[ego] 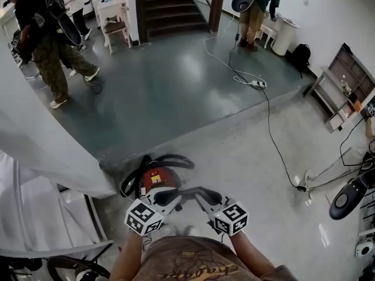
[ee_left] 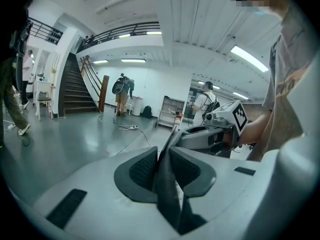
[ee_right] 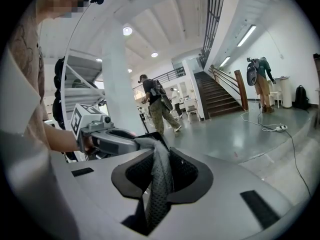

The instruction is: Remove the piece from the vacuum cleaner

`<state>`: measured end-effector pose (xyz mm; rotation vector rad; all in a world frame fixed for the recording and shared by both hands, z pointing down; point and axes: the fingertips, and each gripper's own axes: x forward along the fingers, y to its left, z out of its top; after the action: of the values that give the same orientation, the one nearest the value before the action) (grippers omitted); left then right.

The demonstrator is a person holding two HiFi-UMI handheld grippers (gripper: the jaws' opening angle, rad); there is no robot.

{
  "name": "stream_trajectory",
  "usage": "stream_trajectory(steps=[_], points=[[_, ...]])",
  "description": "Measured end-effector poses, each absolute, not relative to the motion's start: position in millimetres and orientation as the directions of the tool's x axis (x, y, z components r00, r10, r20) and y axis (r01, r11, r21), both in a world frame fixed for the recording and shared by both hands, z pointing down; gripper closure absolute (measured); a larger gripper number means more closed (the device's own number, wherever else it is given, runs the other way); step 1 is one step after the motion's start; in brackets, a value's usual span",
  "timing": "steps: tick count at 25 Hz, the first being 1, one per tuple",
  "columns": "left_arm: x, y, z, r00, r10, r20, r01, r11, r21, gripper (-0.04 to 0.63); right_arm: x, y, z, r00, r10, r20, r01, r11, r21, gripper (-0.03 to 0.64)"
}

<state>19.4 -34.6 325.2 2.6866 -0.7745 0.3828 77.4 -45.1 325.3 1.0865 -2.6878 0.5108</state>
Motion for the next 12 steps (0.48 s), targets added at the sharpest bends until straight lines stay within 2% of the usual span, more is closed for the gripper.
stream_trajectory(steps=[12], points=[[17.2, -34.7, 322.8, 0.81, -0.486, 0.329, -0.57, -0.784, 0.245, 0.526, 75.6, -45.8, 323.1, -0.709, -0.633, 0.311, -0.703, 0.671, -0.236, 0.558]])
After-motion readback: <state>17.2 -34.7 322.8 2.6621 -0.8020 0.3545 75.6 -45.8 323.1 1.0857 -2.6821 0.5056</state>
